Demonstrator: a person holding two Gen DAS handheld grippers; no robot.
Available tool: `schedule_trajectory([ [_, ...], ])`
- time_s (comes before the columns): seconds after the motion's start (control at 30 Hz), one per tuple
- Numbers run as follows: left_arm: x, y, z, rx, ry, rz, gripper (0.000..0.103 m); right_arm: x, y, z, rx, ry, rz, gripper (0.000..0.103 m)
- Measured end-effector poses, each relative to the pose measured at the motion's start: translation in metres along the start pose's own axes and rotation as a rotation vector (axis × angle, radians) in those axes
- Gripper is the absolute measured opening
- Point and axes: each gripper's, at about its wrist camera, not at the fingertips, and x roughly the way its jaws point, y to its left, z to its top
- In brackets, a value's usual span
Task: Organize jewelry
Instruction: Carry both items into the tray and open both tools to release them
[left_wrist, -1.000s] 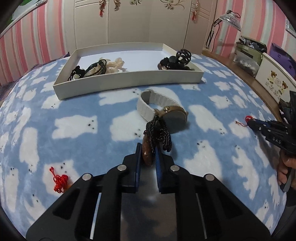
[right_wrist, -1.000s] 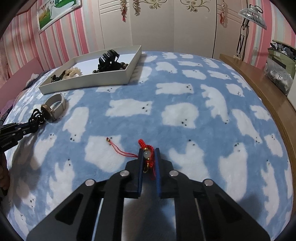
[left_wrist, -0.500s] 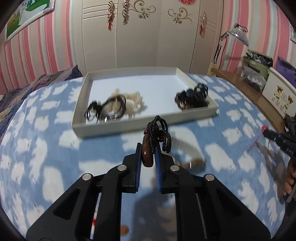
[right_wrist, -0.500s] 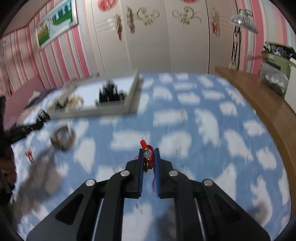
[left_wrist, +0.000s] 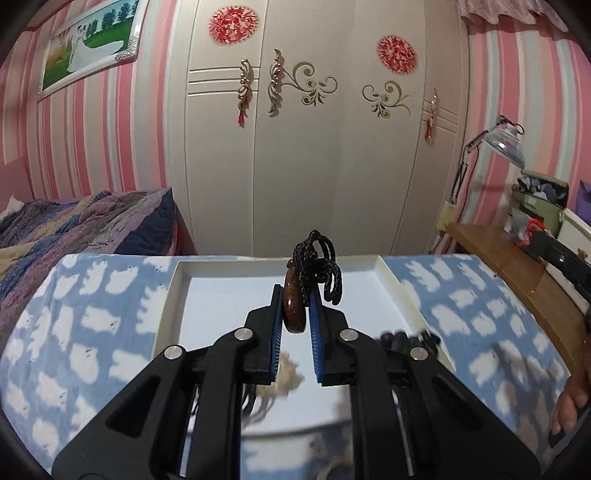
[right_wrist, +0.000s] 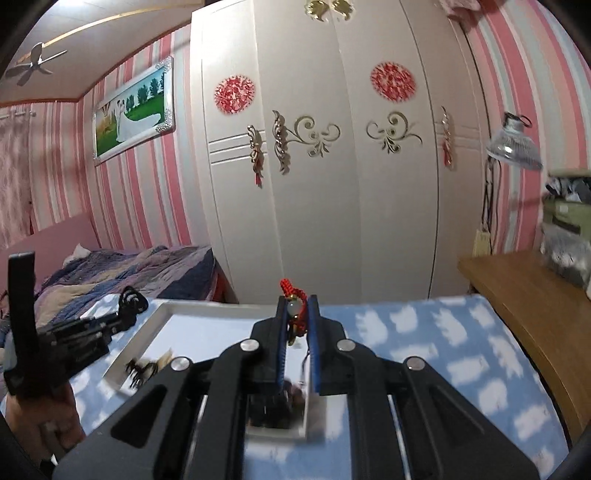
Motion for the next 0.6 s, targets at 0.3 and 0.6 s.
schedule_trajectory([
  [0.3,0.063,-0.024,0.006,-0.091,0.016,-0.008,0.012,0.072,0.01,-0.007,-0.02,0.062,0.062,0.01],
  [0.6,0.099,-0.033,-0.019,-0.12,0.151,0.031,0.012,0.112,0.009,-0.045,0.002,0.2,0.129,0.01],
])
